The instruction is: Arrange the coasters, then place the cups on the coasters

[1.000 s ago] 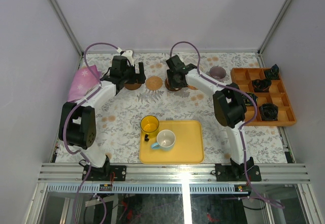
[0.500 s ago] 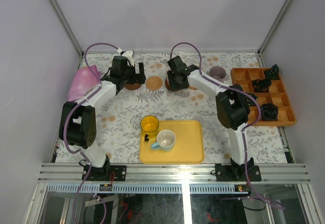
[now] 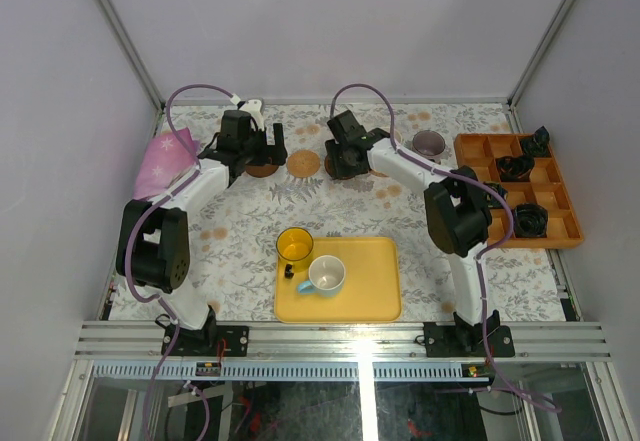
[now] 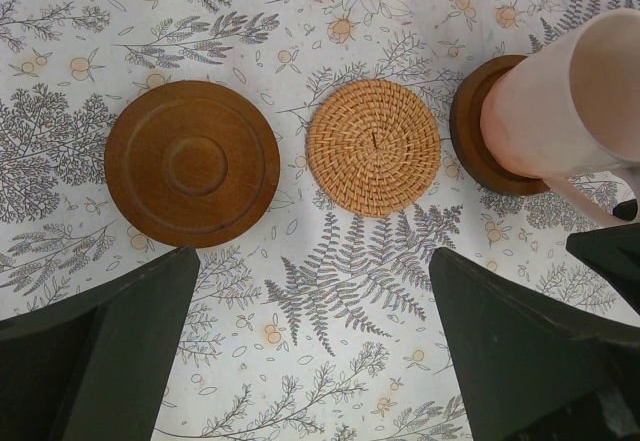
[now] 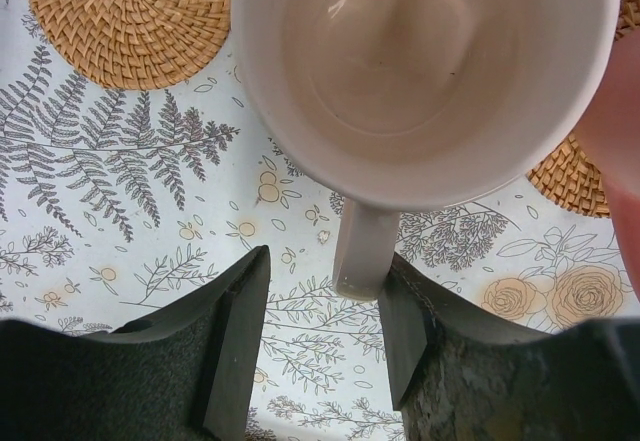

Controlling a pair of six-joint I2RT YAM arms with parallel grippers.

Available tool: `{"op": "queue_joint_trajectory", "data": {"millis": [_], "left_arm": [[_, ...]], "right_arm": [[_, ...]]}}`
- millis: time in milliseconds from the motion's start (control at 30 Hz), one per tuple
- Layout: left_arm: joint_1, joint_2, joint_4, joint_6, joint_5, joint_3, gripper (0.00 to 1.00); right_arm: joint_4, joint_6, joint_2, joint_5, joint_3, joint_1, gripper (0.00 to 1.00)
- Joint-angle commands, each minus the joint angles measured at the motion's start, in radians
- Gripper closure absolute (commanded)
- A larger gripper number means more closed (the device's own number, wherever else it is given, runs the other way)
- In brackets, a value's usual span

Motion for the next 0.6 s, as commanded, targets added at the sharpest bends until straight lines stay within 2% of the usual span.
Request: {"op": "queue_joint_trajectory", "data": {"millis": [0,367,467,567], "left_arm": [[-0.001,-0.002,0.018,0.006,0.006,0.000,0.00],[-0.002,-0.014,0.019,0.011,0.007,-0.011,0.00],[-0.001,-0.020,0.007,0.020,0.011,-0.007,0.00],[-0.002,-0.037,-0.018,0.031,0.015,-0.007,0.00]], "right_arm": [[0.016,-0.019,-0.051,-0.017,0.011,0.014,0.47],[-0.007,-0.024,-0.061,0.021,-0.007,0.014,0.46],[-0.008,-0.034,-0.096,0.041,-0.044,0.014,0.43],[-0.019,-0.055,-0.140,0.051,-0.074,0.014,0.32]]}}
